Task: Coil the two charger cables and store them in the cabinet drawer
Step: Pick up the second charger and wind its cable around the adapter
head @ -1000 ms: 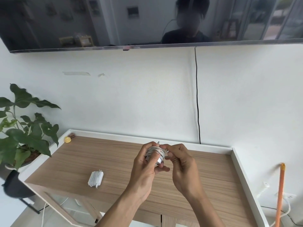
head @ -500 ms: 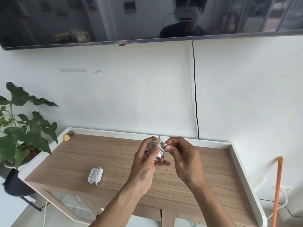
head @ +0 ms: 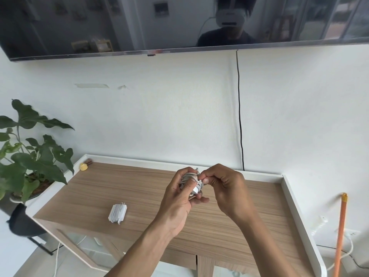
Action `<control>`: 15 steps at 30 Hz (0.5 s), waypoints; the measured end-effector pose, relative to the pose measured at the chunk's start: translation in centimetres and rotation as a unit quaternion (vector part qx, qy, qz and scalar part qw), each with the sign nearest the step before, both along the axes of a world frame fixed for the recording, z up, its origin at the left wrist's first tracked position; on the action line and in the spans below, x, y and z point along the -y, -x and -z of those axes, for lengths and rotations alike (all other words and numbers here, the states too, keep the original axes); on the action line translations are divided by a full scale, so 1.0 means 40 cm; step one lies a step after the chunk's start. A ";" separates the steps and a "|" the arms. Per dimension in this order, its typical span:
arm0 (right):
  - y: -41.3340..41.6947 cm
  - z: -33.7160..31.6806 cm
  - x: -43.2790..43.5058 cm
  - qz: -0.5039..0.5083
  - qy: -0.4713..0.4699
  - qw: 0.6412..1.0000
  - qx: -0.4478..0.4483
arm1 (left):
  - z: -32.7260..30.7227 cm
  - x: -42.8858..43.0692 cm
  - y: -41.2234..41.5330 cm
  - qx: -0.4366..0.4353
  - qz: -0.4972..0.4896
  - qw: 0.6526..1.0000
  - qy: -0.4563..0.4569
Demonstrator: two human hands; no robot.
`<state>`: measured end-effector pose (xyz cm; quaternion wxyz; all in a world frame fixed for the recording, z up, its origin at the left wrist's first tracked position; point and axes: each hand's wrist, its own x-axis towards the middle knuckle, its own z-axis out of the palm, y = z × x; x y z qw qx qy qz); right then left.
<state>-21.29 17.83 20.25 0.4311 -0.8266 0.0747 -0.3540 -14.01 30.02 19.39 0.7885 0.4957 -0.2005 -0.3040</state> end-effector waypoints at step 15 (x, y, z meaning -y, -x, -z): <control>-0.014 0.009 -0.071 0.084 -0.202 0.974 0.051 | -0.027 0.002 0.008 -0.069 0.019 0.996 0.050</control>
